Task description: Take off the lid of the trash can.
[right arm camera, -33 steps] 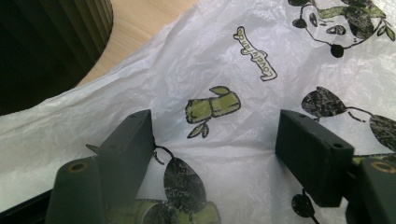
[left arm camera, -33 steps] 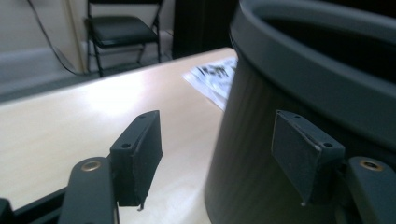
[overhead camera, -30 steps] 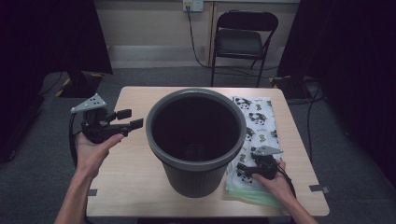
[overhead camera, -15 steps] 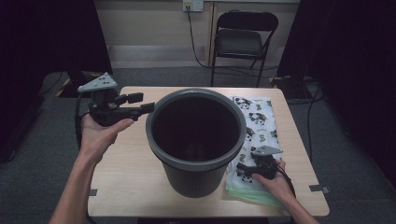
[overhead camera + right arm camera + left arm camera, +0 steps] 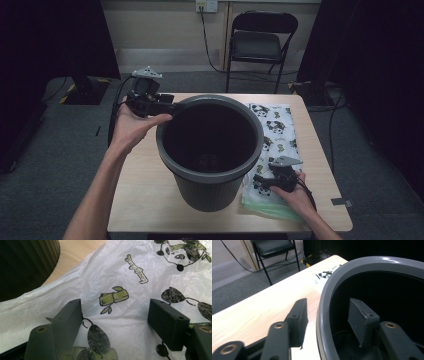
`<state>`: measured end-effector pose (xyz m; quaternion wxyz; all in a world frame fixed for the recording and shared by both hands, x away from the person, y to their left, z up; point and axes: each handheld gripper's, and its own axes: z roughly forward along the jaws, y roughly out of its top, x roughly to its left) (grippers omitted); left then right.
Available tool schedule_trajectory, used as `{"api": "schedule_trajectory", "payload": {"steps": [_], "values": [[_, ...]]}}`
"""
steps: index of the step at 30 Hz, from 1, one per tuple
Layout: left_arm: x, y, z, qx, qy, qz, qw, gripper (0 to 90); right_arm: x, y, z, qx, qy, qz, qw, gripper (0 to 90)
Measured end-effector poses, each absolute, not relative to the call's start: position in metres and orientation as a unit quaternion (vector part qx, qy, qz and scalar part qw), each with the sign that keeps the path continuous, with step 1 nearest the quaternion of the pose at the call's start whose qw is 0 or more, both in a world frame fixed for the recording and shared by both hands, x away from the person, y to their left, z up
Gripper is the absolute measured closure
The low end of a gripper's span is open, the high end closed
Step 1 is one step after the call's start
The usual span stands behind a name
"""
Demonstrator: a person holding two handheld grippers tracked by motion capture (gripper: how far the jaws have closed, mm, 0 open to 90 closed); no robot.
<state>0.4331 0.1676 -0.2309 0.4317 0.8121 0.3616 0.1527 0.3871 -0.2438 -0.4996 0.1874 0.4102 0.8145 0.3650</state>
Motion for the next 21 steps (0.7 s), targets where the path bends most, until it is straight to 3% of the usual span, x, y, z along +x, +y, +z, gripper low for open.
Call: {"api": "schedule_trajectory", "payload": {"steps": [9, 14, 21], "values": [[0.446, 0.15, -0.239, 0.84, 0.37, 0.149, 0.366, 58.5, 0.387, -0.244, -0.5, 0.41, 0.814, 0.365, 0.187, 27.0], [0.446, 0.146, -0.244, 0.84, 0.378, 0.154, 0.358, 73.2, 0.387, -0.244, -0.5, 0.41, 0.814, 0.365, 0.187, 27.0], [0.444, 0.147, -0.243, 0.837, 0.379, 0.159, 0.362, 73.9, 0.387, -0.244, -0.5, 0.41, 0.814, 0.365, 0.187, 27.0]]}}
